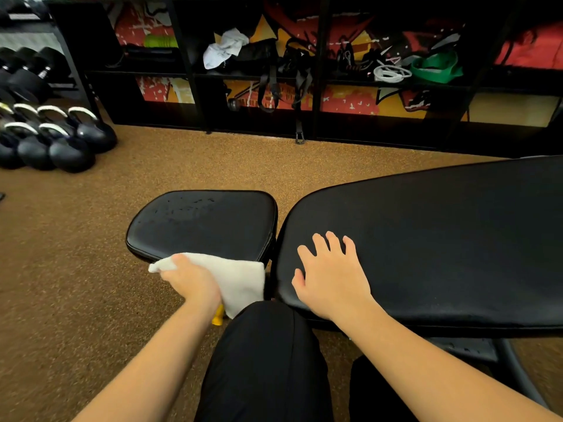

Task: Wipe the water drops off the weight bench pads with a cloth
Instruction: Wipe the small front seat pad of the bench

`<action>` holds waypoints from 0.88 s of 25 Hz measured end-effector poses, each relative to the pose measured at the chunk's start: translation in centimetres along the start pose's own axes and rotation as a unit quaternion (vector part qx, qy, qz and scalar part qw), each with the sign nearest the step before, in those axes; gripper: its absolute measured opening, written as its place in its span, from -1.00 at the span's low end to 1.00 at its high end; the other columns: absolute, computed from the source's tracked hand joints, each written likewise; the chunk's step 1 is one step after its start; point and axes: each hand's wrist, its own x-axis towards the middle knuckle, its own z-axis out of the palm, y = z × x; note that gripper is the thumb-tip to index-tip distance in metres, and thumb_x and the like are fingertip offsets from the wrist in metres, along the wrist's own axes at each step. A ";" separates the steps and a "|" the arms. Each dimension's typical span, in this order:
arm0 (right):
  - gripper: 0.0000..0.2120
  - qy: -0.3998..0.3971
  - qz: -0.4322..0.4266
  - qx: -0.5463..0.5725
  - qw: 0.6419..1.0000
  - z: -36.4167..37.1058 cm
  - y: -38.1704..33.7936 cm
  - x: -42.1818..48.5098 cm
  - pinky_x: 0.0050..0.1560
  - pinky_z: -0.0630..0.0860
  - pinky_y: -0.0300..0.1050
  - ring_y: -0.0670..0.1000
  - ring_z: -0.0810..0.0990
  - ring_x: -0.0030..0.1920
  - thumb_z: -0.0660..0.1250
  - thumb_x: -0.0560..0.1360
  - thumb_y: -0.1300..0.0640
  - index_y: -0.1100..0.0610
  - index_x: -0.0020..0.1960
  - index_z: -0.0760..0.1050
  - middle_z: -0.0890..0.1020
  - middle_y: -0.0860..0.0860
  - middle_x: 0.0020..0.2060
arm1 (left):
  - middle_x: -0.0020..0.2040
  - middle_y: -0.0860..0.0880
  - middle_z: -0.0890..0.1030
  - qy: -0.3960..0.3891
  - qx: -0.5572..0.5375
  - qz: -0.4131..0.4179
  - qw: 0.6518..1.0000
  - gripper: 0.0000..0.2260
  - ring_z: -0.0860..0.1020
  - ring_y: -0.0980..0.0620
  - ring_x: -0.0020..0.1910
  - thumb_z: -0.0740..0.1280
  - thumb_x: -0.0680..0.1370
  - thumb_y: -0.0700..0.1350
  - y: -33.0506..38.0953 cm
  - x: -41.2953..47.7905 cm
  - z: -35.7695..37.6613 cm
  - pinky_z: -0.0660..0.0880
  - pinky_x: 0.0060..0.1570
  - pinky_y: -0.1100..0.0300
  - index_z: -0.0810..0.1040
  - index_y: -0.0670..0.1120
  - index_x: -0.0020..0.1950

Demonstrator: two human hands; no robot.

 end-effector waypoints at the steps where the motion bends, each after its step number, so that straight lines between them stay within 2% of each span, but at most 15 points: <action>1: -0.43 0.001 -0.001 0.002 1.000 0.0 0.0 0.0 0.47 0.19 0.36 0.31 0.32 0.48 -0.01 0.55 -0.14 0.08 0.42 0.44 0.43 0.22 0.45 | 0.58 -0.20 0.38 0.009 0.019 -0.015 1.000 -0.47 0.39 -0.23 0.52 0.01 0.75 0.07 1.0 1.5 -0.1 0.28 0.47 -0.04 0.21 -0.18 0.65; 2: -0.42 0.003 -0.001 0.003 1.000 0.0 0.0 0.0 0.47 0.18 0.36 0.31 0.31 0.49 -0.02 0.55 -0.14 0.08 0.43 0.43 0.43 0.23 0.45 | 0.57 -0.23 0.38 0.011 0.043 -0.029 0.999 -0.48 0.39 -0.26 0.52 -0.02 0.75 0.05 1.8 3.4 -0.1 0.29 0.48 -0.09 0.25 -0.20 0.64; 4: -0.43 0.004 0.001 0.002 1.000 0.0 0.1 0.0 0.47 0.19 0.36 0.31 0.31 0.49 0.00 0.55 -0.14 0.08 0.43 0.43 0.43 0.23 0.45 | 0.54 -0.28 0.40 -0.007 0.131 -0.004 0.991 -0.52 0.42 -0.32 0.48 -0.03 0.76 -0.01 3.7 6.0 -0.2 0.38 0.41 -0.18 0.30 -0.22 0.60; 8: -0.44 -0.002 0.002 0.008 1.000 0.1 0.1 0.0 0.47 0.17 0.37 0.32 0.30 0.49 0.00 0.55 -0.14 0.09 0.43 0.43 0.42 0.23 0.46 | 0.55 -0.31 0.36 0.034 0.211 0.041 0.976 -0.58 0.38 -0.30 0.51 -0.06 0.77 -0.17 7.0 10.3 -0.6 0.31 0.46 -0.11 0.28 -0.29 0.59; 12: -0.44 0.000 0.001 0.008 1.000 0.0 0.0 0.1 0.48 0.15 0.37 0.32 0.28 0.50 0.01 0.56 -0.14 0.08 0.44 0.42 0.40 0.23 0.47 | 0.45 -0.41 0.44 -0.045 0.254 0.093 0.962 -0.53 0.40 -0.43 0.44 -0.07 0.77 -0.07 9.1 14.9 -0.9 0.31 0.43 -0.22 0.40 -0.34 0.47; 15: -0.46 -0.006 0.002 0.012 1.000 0.0 0.0 0.0 0.48 0.14 0.37 0.31 0.28 0.50 0.02 0.57 -0.14 0.08 0.44 0.41 0.40 0.23 0.47 | 0.48 -0.34 0.43 -0.019 0.300 0.135 0.944 -0.55 0.40 -0.38 0.45 -0.05 0.77 -0.02 8.3 12.4 -0.8 0.31 0.41 -0.22 0.37 -0.22 0.54; 18: -0.48 -0.004 0.003 0.011 1.000 -0.1 0.0 0.0 0.49 0.14 0.37 0.31 0.27 0.51 0.06 0.59 -0.14 0.08 0.45 0.40 0.39 0.23 0.48 | 0.58 -0.31 0.28 0.017 0.275 0.156 0.949 -0.51 0.38 -0.37 0.48 0.06 0.75 0.02 5.5 7.6 -1.2 0.32 0.44 -0.21 0.17 -0.14 0.66; 20: -0.48 -0.005 0.004 0.009 1.000 -0.2 0.0 0.0 0.49 0.15 0.36 0.31 0.26 0.51 0.06 0.59 -0.14 0.07 0.45 0.39 0.39 0.22 0.48 | 0.68 -0.25 0.06 -0.026 0.265 0.176 0.948 -0.43 0.25 -0.32 0.57 0.10 0.74 0.04 2.8 4.9 -1.7 0.26 0.51 -0.19 0.02 -0.10 0.71; 21: -0.48 -0.005 0.003 0.006 1.000 -0.2 0.0 0.0 0.49 0.15 0.36 0.31 0.26 0.51 0.06 0.59 -0.14 0.07 0.45 0.39 0.39 0.22 0.48 | 0.69 -0.23 0.00 -0.057 0.290 0.201 0.934 -0.43 0.17 -0.28 0.60 0.10 0.74 0.04 1.8 3.5 -1.9 0.23 0.52 -0.18 0.03 -0.11 0.70; 22: -0.48 -0.006 0.002 0.004 1.000 -0.3 0.0 0.0 0.48 0.14 0.36 0.30 0.26 0.51 0.05 0.59 -0.14 0.07 0.45 0.38 0.38 0.22 0.48 | 0.67 -0.23 0.03 -0.088 0.323 0.242 0.911 -0.47 0.16 -0.26 0.59 0.10 0.73 0.02 0.7 2.2 -2.2 0.23 0.50 -0.20 0.10 -0.13 0.67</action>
